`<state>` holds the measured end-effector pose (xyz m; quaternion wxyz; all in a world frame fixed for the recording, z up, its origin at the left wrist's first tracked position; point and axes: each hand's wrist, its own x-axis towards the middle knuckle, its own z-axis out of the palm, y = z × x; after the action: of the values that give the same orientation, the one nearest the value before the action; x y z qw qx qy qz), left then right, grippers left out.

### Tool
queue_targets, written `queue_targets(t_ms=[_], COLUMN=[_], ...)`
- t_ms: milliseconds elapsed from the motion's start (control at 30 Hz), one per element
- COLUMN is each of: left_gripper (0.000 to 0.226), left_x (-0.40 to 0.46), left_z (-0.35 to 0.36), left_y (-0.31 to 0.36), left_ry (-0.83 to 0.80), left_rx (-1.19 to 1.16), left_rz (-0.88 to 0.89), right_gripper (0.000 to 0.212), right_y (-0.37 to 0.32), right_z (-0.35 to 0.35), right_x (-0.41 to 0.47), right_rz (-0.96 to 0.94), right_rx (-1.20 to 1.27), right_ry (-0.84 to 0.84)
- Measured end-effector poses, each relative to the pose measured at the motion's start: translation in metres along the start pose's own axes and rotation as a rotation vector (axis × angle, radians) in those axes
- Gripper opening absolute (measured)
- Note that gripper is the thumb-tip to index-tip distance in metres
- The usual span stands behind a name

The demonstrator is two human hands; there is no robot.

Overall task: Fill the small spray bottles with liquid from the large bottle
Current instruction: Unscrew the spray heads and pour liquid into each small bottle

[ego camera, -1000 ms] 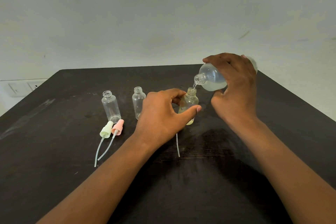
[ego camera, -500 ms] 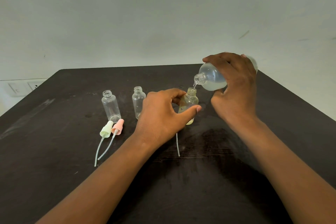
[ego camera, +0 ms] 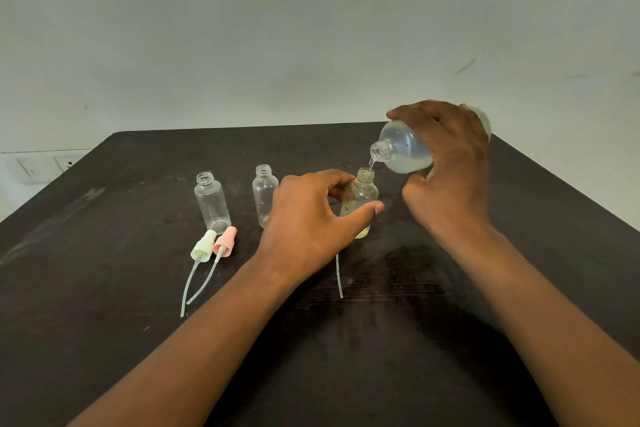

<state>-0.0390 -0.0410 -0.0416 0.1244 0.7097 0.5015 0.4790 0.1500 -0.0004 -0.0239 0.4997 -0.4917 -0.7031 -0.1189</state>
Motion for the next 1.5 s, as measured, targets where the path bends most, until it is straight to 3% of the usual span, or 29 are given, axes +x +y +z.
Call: queue_targets(t_ms=[1500], left_gripper=[0.039], left_x=[0.0006], left_z=[0.0000], left_y=[0.0005], left_ry=[0.003], left_rx=[-0.005], left_rz=[0.008], right_gripper=[0.080], right_y=[-0.0002], right_z=[-0.0008], right_x=[0.0002], right_rz=[-0.011], right_rx=[0.006], right_ry=[-0.002])
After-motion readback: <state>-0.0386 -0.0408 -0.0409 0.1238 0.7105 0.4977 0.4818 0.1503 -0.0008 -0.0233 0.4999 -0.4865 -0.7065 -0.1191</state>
